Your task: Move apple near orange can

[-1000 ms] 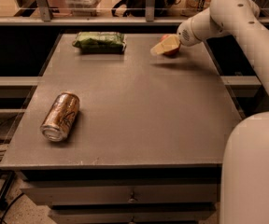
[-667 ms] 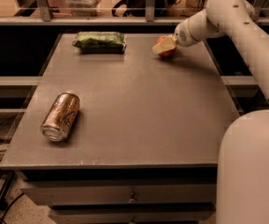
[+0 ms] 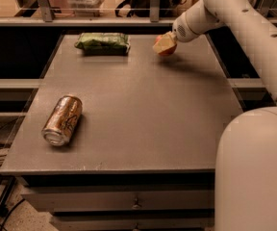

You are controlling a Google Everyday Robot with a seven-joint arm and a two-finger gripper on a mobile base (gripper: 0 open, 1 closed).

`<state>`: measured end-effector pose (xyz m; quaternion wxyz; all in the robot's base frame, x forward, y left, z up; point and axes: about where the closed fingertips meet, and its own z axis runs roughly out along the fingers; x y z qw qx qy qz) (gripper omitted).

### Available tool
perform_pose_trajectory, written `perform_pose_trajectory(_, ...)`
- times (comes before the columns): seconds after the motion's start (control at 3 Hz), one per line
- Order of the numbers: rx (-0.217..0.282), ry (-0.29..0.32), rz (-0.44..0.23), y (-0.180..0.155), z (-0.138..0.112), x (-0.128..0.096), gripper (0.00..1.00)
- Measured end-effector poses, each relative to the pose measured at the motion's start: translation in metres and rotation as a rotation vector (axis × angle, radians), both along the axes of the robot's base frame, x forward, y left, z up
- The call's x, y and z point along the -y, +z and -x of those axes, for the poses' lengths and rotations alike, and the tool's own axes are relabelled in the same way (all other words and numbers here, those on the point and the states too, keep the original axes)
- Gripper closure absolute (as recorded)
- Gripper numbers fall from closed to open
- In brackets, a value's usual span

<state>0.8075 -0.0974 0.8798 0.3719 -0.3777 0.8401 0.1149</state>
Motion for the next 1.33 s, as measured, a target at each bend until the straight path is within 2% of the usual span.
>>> perform_pose_trajectory(0.33,0.028,0.067,0.057,0.036,0.034,-0.018,1.0)
perform_pose_trajectory(0.67,0.028,0.067,0.057,0.036,0.034,-0.018,1.0)
perform_pose_trajectory(1.0,0.021,0.151,0.092,0.031,0.05,-0.036,1.0)
perform_pose_trajectory(1.33,0.031,0.278,0.117,0.028,0.086,-0.065,1.0)
